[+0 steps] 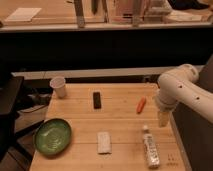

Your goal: Wipe the white sponge on the table

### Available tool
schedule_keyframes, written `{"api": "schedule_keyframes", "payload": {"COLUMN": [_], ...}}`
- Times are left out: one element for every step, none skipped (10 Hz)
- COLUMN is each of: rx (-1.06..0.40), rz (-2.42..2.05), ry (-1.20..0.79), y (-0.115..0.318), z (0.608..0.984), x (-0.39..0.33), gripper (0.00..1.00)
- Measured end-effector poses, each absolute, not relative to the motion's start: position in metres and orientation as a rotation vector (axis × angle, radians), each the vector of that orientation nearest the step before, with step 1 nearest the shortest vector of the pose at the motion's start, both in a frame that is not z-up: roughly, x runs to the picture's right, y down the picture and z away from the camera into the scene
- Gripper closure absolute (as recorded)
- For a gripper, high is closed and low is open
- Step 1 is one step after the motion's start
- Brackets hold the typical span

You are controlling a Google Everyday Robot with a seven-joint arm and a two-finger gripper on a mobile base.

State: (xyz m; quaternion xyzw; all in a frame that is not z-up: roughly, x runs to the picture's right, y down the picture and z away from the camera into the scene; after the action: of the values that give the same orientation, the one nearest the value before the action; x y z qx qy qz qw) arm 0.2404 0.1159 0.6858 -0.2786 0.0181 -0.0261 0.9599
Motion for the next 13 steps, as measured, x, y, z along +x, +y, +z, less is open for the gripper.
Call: {"api": "schedule_keyframes", "payload": {"rx": [-0.563,-0.563,-0.562,-0.561,-0.562,-0.562,-0.561,-0.557,-0.558,-0.560,-0.556,-0.555,-0.549], "rz": [-0.072,-0.093,-0.116,-0.134,-0.156,-0.195,-0.239,-0.273,-0.295,-0.320,-0.343,-0.364,-0.403], "ry": [0.034,0.035,0.036,0.035,0.032,0.024,0.018,0.010,0.009,0.007,-0.002,-0.011,-0.028], "y": [0.117,0.120,0.122,0.124,0.127,0.131,0.135,0.138,0.141,0.144,0.147,0.152,0.158], "z": [0.687,0.687,0.688,0.688,0.689,0.692,0.695,0.698,0.699,0.701,0.702,0.705,0.709], "x": [0.229,0.223,0.219,0.218,0.215,0.203,0.185,0.172,0.166,0.164,0.162,0.160,0.148], "gripper": [0.20,0.20,0.20,0.20,0.20,0.20,0.20,0.20,0.20,0.20,0.20,0.20,0.20]}}
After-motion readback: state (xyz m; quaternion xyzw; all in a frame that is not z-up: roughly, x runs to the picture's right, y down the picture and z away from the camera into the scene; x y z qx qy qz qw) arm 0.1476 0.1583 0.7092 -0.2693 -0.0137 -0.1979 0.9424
